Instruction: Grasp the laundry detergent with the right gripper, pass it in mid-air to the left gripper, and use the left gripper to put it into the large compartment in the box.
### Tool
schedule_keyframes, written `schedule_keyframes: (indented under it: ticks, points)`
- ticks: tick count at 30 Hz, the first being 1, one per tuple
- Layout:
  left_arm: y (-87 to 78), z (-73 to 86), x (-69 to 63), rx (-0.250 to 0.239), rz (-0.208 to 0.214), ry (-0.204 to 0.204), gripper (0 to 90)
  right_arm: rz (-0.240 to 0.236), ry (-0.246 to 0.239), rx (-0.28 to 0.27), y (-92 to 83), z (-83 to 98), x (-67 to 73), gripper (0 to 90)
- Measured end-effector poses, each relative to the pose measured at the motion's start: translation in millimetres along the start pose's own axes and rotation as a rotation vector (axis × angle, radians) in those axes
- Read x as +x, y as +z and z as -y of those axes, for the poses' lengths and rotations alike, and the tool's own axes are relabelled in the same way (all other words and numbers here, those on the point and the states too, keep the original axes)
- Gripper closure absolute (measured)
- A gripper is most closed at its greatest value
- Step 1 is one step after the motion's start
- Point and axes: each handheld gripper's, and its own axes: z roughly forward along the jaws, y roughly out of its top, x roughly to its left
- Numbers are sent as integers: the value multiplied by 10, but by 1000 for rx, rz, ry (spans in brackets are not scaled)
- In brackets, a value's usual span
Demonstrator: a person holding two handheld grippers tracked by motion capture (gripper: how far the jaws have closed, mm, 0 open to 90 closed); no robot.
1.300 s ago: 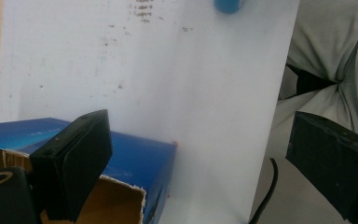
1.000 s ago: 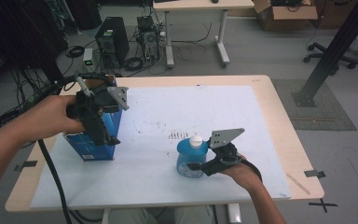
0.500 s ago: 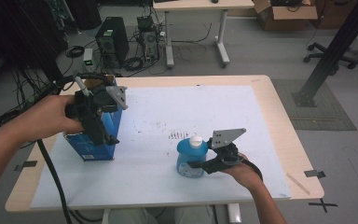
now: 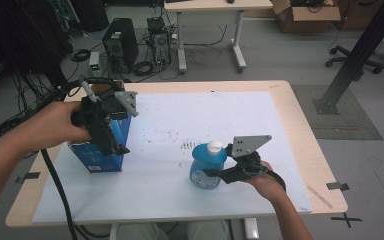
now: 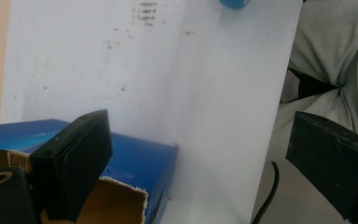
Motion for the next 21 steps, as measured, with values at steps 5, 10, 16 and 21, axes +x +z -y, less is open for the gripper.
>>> schedule_keyframes:
  ticks: [5, 10, 16, 21]
  points:
    - [-24, -37, -14, -6, -6, 7, 71, 7, -7, -4, -84, -89, 3, 440]
    - [-51, -89, -33, -12, -10, 14, 72, 10, -11, 7, -217, -205, 3, 440]
    - [-47, -177, -62, -17, -9, 24, 72, -5, -1, 23, -330, -285, -19, 439]
    - [-60, -275, -81, -23, -12, 36, 71, -7, 1, 30, -456, -361, -42, 439]
